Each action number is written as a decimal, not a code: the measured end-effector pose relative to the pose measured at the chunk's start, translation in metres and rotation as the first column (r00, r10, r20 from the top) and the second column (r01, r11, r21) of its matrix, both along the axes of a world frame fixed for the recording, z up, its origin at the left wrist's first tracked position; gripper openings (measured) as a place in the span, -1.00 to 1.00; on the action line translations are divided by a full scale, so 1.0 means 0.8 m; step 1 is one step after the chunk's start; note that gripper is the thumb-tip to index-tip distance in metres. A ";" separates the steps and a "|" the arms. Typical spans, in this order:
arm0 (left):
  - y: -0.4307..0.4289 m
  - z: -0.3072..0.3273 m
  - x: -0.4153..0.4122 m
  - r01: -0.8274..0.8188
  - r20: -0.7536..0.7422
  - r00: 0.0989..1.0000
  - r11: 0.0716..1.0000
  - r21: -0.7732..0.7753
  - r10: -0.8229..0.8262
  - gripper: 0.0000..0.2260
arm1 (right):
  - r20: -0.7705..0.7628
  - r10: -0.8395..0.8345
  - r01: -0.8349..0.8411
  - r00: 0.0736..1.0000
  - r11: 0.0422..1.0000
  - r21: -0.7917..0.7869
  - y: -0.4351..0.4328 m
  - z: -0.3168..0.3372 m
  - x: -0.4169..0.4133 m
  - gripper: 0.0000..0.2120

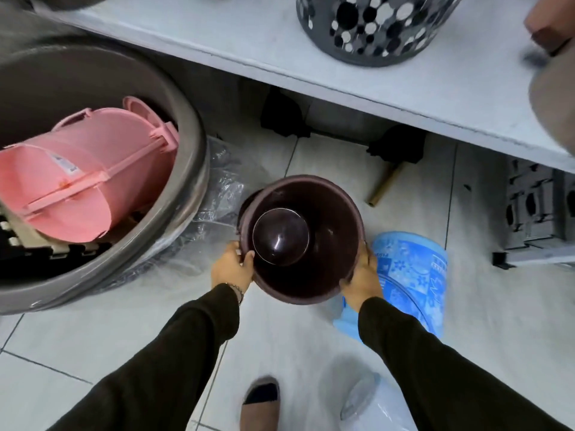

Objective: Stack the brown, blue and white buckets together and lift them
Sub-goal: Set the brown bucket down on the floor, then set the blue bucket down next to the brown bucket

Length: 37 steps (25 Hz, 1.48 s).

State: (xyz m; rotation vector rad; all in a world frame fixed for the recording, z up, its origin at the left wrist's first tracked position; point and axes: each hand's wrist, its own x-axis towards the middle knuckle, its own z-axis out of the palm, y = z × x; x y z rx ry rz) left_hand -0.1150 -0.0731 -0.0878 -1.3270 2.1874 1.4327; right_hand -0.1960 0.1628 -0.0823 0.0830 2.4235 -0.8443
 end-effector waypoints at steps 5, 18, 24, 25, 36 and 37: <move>-0.029 -0.023 -0.030 -0.056 0.130 0.990 0.998 -0.034 0.060 -0.71 | -0.184 -0.041 0.024 0.982 0.995 -0.094 -0.017 -0.006 -0.004 -0.30; 0.119 -0.017 0.029 0.014 0.280 0.957 0.974 0.226 -0.079 -0.57 | -0.035 -0.059 0.061 0.998 0.997 0.056 0.187 0.032 0.022 -0.33; 0.286 -0.044 0.070 0.510 0.045 0.850 0.842 0.176 -0.524 -0.45 | 0.195 -0.013 0.010 0.981 1.000 0.018 0.293 -0.022 0.094 0.10; 0.298 -0.048 0.066 0.525 0.030 0.846 0.840 0.139 -0.533 -0.44 | 0.163 0.027 -0.034 0.986 0.998 0.044 0.298 -0.032 0.101 0.04; 0.383 -0.003 -0.008 0.473 0.049 0.881 0.879 -0.054 -0.471 -0.28 | -0.146 -0.417 0.423 0.897 0.906 0.010 0.424 0.025 0.014 -0.69; 0.400 0.003 -0.024 0.373 0.046 0.924 0.923 0.098 -0.379 -0.33 | -0.039 -0.525 0.522 0.850 0.851 -0.059 0.437 0.027 -0.003 -0.70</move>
